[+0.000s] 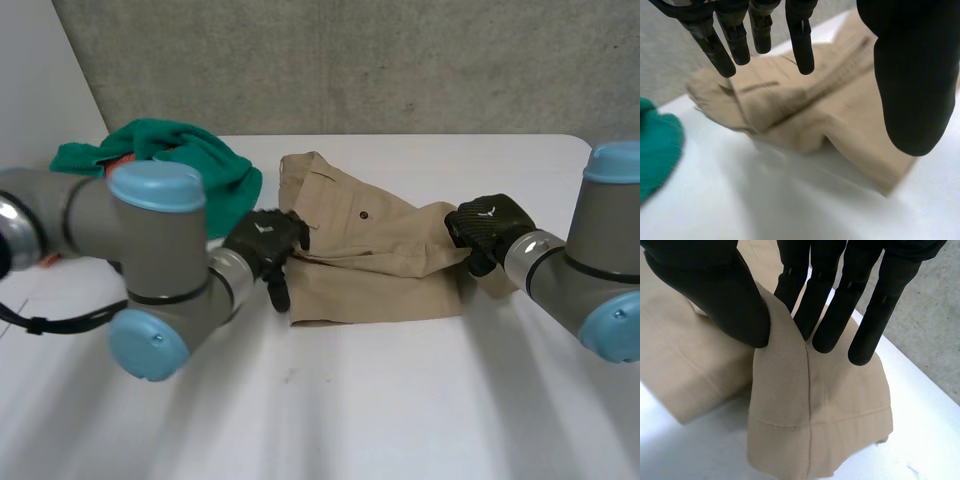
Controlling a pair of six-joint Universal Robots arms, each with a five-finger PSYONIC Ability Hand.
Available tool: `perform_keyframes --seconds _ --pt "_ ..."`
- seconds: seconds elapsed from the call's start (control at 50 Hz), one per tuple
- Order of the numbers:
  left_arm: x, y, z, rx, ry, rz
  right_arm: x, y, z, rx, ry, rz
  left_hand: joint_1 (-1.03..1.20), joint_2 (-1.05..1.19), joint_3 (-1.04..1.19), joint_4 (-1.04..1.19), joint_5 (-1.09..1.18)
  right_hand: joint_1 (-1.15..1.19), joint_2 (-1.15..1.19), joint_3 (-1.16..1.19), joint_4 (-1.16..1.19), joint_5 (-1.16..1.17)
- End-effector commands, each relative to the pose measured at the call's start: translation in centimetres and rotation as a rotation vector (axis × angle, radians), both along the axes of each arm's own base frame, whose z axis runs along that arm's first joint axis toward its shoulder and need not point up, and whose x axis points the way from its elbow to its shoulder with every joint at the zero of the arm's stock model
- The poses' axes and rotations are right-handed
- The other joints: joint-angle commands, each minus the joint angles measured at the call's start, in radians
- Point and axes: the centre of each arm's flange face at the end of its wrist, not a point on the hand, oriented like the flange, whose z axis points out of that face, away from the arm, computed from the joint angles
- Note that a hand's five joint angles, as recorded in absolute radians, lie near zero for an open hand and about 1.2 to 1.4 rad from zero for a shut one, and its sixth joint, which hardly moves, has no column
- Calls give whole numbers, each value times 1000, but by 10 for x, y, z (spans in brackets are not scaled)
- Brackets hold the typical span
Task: Fold the laundry.
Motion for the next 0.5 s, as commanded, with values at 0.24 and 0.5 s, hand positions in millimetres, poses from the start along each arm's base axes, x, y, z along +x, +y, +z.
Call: perform_keyframes --seconds 0.24,0.5 --pt "13 -17 11 -35 148 86 20 94 93 -11 -146 207 -305 -28 -33 -26 -41 278 215 208 204 226" --pt "10 -16 -11 -56 58 120 27 175 143 -85 -256 359 -173 103 99 105 90 278 215 208 204 226"
